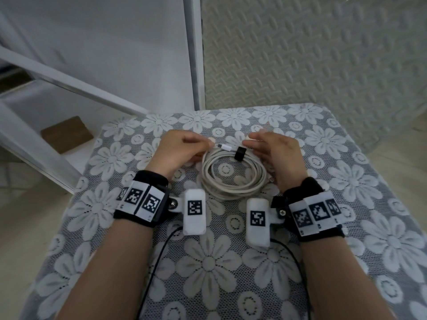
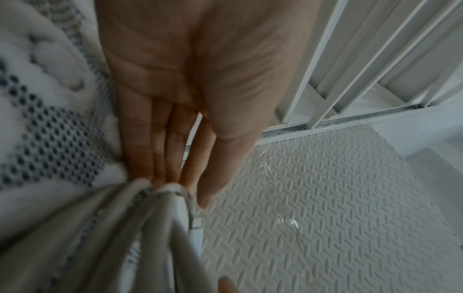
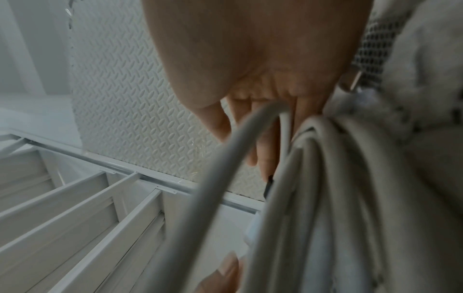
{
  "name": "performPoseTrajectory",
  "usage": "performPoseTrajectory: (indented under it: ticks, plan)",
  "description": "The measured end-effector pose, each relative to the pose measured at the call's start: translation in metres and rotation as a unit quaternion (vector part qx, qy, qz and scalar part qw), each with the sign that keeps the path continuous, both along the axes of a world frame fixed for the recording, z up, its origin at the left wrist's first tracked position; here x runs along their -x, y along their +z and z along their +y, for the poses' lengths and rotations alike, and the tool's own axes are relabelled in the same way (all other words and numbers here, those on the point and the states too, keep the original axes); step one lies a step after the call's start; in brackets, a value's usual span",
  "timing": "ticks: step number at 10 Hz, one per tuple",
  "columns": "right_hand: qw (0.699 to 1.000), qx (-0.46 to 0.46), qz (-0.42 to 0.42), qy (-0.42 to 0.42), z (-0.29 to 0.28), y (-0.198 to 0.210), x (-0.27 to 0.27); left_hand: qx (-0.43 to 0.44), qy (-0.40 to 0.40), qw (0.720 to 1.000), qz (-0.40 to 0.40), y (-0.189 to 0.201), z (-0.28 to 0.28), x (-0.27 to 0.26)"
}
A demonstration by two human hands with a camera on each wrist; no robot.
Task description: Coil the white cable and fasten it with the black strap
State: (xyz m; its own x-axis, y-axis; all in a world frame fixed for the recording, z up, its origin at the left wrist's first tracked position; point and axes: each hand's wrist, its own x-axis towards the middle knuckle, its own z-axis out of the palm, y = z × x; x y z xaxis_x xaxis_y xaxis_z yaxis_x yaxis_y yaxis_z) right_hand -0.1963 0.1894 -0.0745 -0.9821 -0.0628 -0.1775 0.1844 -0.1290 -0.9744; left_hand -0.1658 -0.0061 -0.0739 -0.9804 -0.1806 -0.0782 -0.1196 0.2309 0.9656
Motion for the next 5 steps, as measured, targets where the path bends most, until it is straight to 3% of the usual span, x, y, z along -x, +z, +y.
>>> performPoseTrajectory:
  ticks: [2,5]
  plan:
    - [0.999,0.029,-0.008,0.021,-0.004,-0.002,-0.001,0.003,-0.011,1.000,-0.013,-0.002,0.001,0.002]
    - [0.998,-0.003,0.045,-0.053,-0.002,0.001,-0.002,-0.069,0.085,0.993,0.036,0.009,0.011,0.001]
